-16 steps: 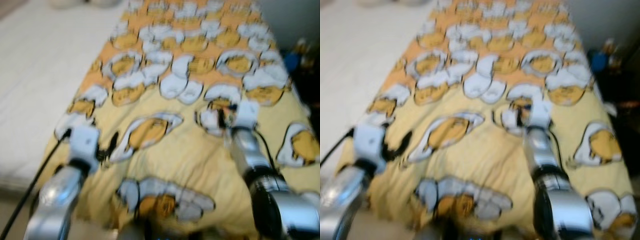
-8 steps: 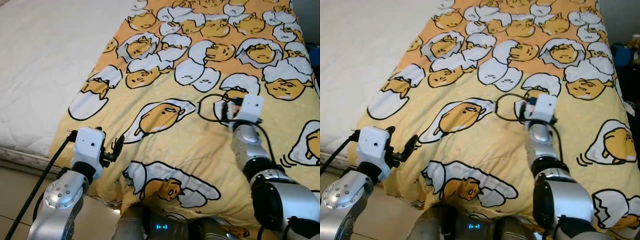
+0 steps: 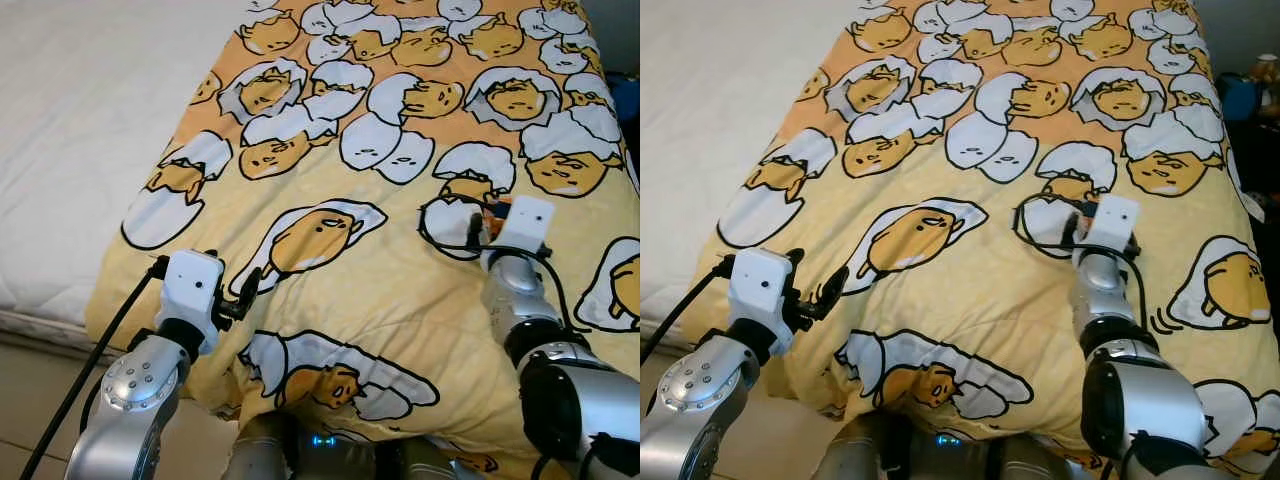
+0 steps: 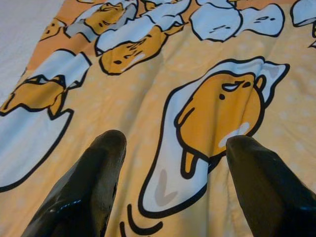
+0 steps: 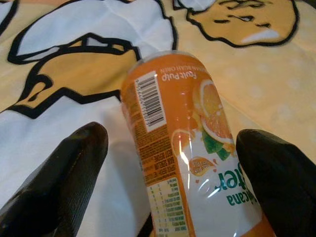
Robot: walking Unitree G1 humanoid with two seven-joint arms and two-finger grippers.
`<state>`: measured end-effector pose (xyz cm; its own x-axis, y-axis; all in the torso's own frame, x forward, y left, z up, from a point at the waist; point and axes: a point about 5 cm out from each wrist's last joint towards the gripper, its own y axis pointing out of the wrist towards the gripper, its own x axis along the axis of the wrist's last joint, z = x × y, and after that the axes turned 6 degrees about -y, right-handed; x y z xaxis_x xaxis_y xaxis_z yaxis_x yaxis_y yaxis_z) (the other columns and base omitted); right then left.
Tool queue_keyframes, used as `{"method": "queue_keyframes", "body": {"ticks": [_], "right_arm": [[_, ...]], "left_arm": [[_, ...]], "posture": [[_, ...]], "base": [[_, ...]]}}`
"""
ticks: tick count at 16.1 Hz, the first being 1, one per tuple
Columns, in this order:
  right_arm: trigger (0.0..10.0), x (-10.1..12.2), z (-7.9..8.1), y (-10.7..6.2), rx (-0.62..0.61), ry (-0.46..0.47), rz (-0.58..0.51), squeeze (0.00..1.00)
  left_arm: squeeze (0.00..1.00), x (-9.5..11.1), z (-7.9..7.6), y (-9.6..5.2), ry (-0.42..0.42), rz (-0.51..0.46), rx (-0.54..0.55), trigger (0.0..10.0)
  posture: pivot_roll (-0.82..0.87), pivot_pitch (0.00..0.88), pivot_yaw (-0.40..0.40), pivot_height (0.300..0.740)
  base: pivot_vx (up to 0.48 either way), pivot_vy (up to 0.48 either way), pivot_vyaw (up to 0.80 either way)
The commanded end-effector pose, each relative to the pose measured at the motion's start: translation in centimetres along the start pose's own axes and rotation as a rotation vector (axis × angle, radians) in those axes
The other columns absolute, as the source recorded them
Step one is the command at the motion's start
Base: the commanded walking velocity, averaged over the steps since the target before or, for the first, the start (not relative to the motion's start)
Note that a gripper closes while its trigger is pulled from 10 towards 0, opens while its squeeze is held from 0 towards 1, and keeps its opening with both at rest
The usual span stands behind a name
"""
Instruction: Clean up the room
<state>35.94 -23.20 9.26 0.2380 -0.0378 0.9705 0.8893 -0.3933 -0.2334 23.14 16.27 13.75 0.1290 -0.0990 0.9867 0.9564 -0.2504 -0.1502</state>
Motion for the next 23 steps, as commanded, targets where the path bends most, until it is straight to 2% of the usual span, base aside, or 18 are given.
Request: {"method": "queue_keyframes", "body": {"ticks": [1, 2, 4, 7, 9, 11, 12, 13, 14, 15, 17, 20, 21, 23], "right_arm": [[9.7, -3.2, -0.9, -0.7, -0.028, 0.048, 0.147, 0.0], [0.0, -3.4, -1.1, -0.6, -0.033, 0.083, 0.17, 0.0], [0.0, -3.4, -1.0, -0.6, -0.017, 0.088, 0.182, 0.0], [0.0, -3.3, -0.9, -0.5, 0.01, 0.096, 0.198, 0.0], [0.0, -3.4, -1.3, -0.5, 0.013, 0.123, 0.202, 0.0], [0.0, -3.5, -1.4, -0.5, 0.02, 0.114, 0.198, 0.0], [0.0, -3.4, -1.5, -0.5, 0.029, 0.105, 0.191, 0.0], [0.0, -3.5, -1.6, -0.5, 0.032, 0.102, 0.19, 0.0], [0.0, -3.8, -1.8, -0.6, 0.037, 0.104, 0.195, 0.0], [0.0, -4.0, -1.9, -0.7, 0.033, 0.109, 0.202, 0.0], [0.0, -4.4, -1.8, -0.8, 0.03, 0.126, 0.213, 0.0], [0.0, -4.2, -1.9, -0.8, 0.043, 0.094, 0.191, 0.0], [0.0, -3.5, -2.3, -0.6, 0.042, 0.058, 0.145, 0.0], [0.0, -1.0, -4.0, 0.1, -0.003, -0.013, 0.004, 0.0]], "left_arm": [[0.0, -0.5, 0.1, 0.0, 0.005, 0.019, 0.009, 10.0], [0.0, -0.6, 0.1, 0.4, 0.006, 0.019, 0.008, 10.0], [0.0, -0.5, 0.0, 0.9, 0.007, 0.011, 0.005, 10.0], [0.0, -1.2, -1.4, 2.3, -0.002, 0.039, -0.076, 10.0], [0.0, -1.8, -4.7, 2.6, -0.067, 0.068, -0.316, 10.0], [0.0, -0.8, -6.7, 2.5, -0.089, 0.02, -0.484, 10.0], [0.0, -0.1, -7.8, 2.6, -0.078, -0.004, -0.601, 10.0], [0.0, 0.3, -8.2, 2.6, -0.064, -0.019, -0.651, 10.0], [0.0, 0.8, -9.0, 2.2, 0.003, -0.042, -0.784, 10.0], [0.0, 1.0, -9.1, 2.2, 0.036, -0.047, -0.816, 10.0], [0.0, 1.3, -8.8, 2.9, 0.076, -0.057, -0.826, 10.0], [0.0, 1.4, -7.7, 3.8, 0.093, -0.057, -0.74, 10.0], [0.0, 1.0, -6.6, 4.7, 0.125, -0.041, -0.603, 10.0], [0.0, 0.1, -4.9, 5.5, 0.052, -0.018, -0.46, 10.0]], "posture": [[0.28, 0.246, 0.03, 0.74], [0.28, 0.233, 0.028, 0.74], [0.27, 0.21, 0.024, 0.74], [0.24, 0.157, 0.019, 0.74], [0.21, 0.108, 0.015, 0.74], [0.2, 0.066, 0.015, 0.74], [0.19, 0.041, 0.019, 0.74], [0.19, 0.038, 0.022, 0.74], [0.19, 0.03, 0.033, 0.74], [0.19, 0.026, 0.039, 0.74], [0.19, 0.017, 0.052, 0.74], [0.19, 0.013, 0.049, 0.74], [0.19, 0.009, 0.044, 0.74], [0.18, 0.0, 0.02, 0.74]], "base": [[0.0, 0.0, 0.0], [0.0, 0.0, 0.0], [0.0, 0.0, 0.0], [0.0, 0.0, 0.0], [0.0, 0.0, 0.0], [0.0, 0.0, 0.0], [0.0, 0.0, 0.0], [0.0, 0.0, 0.0], [0.0, 0.0, 0.0], [0.0, 0.0, 0.0], [0.0, 0.0, 0.0], [0.0, 0.0, 0.0], [0.0, 0.0, 0.0], [0.0, 0.0, 0.0]]}}
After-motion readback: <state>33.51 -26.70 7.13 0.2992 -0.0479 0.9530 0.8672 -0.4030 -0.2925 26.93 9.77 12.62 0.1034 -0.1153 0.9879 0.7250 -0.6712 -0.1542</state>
